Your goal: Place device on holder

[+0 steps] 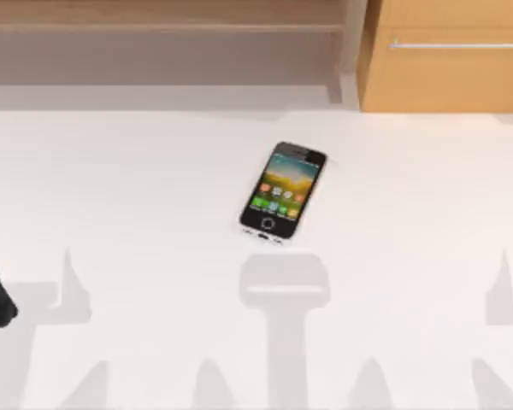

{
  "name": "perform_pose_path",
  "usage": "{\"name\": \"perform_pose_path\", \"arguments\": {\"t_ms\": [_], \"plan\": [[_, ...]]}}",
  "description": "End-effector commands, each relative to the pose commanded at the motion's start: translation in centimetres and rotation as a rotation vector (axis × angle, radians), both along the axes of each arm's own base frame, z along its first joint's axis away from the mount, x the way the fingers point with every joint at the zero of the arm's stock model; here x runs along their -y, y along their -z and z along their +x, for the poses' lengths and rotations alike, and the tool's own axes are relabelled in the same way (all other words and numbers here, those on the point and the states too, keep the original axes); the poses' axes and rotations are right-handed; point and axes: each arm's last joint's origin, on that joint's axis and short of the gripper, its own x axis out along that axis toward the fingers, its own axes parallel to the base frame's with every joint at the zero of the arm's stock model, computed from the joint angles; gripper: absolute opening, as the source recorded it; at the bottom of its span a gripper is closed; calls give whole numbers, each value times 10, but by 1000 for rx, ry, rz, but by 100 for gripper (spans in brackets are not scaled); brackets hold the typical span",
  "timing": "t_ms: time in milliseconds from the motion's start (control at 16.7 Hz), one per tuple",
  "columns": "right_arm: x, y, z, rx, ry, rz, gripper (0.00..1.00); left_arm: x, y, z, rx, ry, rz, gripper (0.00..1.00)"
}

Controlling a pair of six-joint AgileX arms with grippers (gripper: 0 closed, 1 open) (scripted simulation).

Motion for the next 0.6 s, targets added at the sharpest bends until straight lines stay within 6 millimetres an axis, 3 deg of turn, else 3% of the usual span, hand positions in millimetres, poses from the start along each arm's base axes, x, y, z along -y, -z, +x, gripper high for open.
{"name": "perform_pose_path", "arguments": {"t_ms": [240,600], "plan": [[-1,-4,0,-16,-12,9,100,0,0,0,0,0,0,100],[-14,-49,13,-271,-112,109,100,0,0,0,0,0,0,100]]}}
